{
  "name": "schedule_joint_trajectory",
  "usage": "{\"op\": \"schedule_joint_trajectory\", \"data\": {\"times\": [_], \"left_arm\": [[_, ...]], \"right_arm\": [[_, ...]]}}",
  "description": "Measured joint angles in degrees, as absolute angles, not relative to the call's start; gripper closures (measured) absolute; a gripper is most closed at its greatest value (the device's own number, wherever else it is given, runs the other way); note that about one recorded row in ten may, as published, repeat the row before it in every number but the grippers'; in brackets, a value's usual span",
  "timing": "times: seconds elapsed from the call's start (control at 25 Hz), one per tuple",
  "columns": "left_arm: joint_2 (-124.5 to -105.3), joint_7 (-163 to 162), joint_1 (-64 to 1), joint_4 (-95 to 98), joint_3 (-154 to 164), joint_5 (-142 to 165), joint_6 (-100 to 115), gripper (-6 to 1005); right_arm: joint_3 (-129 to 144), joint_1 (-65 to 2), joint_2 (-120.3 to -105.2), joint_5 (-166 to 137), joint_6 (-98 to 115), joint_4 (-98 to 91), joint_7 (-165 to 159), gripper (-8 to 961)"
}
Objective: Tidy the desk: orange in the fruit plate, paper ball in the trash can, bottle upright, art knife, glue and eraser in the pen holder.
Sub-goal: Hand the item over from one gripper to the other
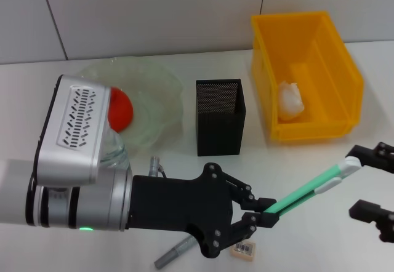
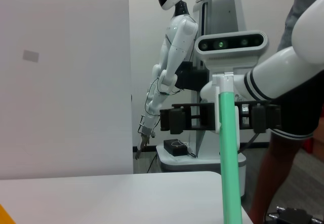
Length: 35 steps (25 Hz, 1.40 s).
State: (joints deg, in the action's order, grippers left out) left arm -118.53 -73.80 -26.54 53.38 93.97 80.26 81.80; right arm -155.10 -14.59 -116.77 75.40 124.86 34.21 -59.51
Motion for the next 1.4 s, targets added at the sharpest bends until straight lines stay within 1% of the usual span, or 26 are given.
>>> {"op": "schedule_joint_trajectory", "data": {"times": [0.4, 0.72, 1.08, 1.4], "left_arm": [[-118.66, -72.8, -27.1, 52.7, 93.9, 80.2, 81.8, 863], [-118.74, -72.7, -27.9, 51.5, 94.0, 80.2, 81.7, 858], [-118.67, -72.7, -28.0, 51.5, 94.0, 80.1, 81.9, 852], [-118.57, -72.7, -28.0, 51.5, 93.6, 80.1, 82.5, 847]], "right_arm": [[-152.5, -18.0, -116.58, 75.0, 123.9, 31.7, -59.7, 382], [-152.2, -19.6, -117.32, 73.1, 122.7, 31.3, -59.7, 385], [-150.5, -20.5, -117.4, 73.0, 122.6, 31.3, -59.7, 389], [-150.0, -20.9, -117.42, 73.2, 122.6, 31.3, -59.5, 633]]}}
